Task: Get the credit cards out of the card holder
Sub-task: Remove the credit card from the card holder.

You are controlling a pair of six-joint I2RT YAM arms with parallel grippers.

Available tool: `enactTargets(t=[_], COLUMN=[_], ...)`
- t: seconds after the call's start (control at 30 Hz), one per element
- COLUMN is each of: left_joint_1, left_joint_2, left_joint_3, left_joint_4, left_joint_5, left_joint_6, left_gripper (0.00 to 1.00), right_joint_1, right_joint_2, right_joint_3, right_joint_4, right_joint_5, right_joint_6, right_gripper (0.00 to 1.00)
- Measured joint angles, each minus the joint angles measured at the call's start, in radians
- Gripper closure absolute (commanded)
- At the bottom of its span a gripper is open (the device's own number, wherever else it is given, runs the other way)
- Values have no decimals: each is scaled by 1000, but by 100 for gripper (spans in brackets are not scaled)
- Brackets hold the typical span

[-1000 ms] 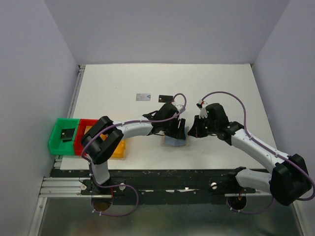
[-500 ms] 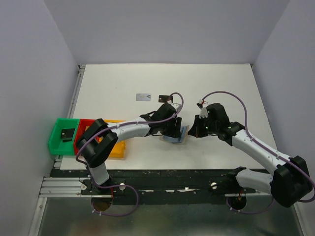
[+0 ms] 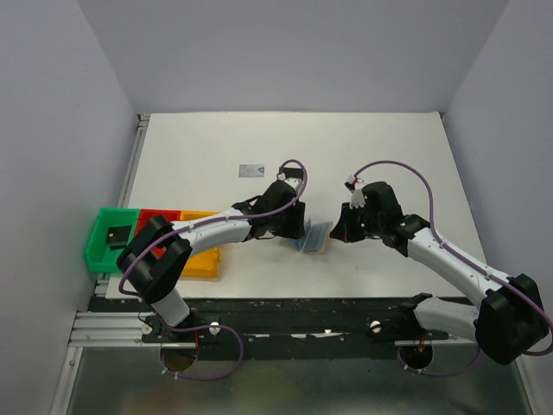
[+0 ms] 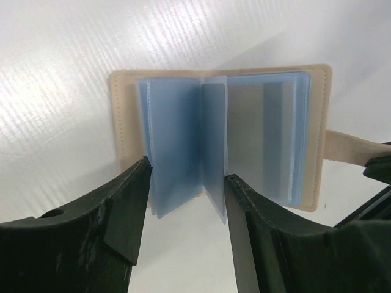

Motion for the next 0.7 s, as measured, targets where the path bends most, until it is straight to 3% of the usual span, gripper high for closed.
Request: enactTargets(t=[0.7], left_joint_1=[34], left_joint_2=[-51], left_joint_3=[-27], left_joint_4=[-42], left_joint_5=[-55], left_joint_6=[0], left_gripper=[32], right_joint_1=[0], right_joint_2=[-4], right_joint_3=[11], right_joint_4=[-106], right_joint_5=[90], right_joint_6=[-15], right_gripper=[100])
